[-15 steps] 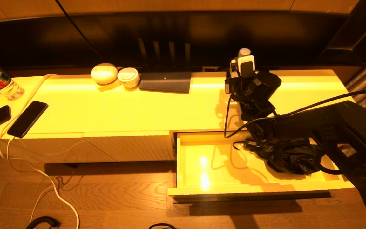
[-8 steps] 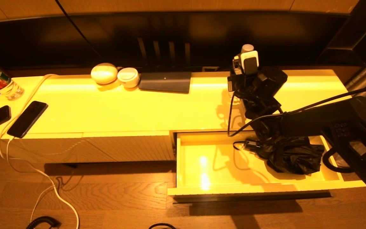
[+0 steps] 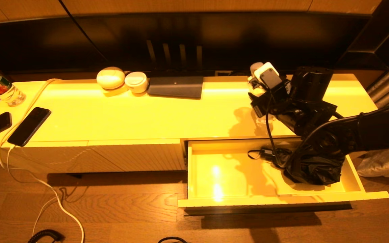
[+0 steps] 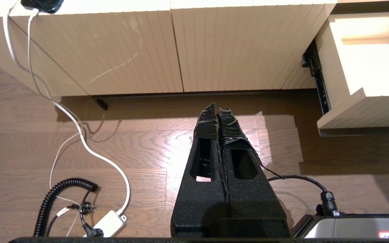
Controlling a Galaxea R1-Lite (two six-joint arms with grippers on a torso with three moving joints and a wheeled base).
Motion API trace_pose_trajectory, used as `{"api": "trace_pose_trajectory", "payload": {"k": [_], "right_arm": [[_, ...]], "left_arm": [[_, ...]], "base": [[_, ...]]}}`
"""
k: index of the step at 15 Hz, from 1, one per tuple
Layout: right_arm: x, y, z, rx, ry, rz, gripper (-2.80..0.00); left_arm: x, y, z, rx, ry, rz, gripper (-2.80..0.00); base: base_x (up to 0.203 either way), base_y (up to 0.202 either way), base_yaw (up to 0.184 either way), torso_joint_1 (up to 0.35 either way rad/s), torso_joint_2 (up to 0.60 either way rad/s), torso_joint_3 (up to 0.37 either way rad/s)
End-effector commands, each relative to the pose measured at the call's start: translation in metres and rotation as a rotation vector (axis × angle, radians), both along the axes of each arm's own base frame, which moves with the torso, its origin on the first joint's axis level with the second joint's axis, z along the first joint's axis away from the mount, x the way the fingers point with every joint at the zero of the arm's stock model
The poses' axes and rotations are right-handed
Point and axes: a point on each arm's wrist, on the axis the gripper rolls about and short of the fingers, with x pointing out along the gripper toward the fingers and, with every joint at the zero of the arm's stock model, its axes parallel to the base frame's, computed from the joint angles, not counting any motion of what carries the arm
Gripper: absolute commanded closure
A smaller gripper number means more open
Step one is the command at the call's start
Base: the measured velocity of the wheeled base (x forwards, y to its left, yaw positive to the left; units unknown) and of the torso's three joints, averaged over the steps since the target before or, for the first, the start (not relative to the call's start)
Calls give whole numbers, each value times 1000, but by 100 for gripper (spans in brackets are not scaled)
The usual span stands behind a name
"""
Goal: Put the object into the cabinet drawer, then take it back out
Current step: Put the mineral water in the drawer
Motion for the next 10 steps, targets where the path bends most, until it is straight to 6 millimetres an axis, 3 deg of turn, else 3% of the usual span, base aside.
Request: {"api": "trace_pose_trajectory", "payload": {"k": [1,5,10], "right_arm": [[-37,-14,6,-159,69,79,0],[-63,-17,-14,-403,219,176,0],[-74,-21,-44,-717,315,296,0]], "left_arm": [[0,0,0,0,1,0,0],[0,0,0,0,1,0,0],[0,0,0,0,1,0,0]], "base": [[0,0,0,0,0,0],[0,0,0,0,0,0],[0,0,0,0,0,0]]}}
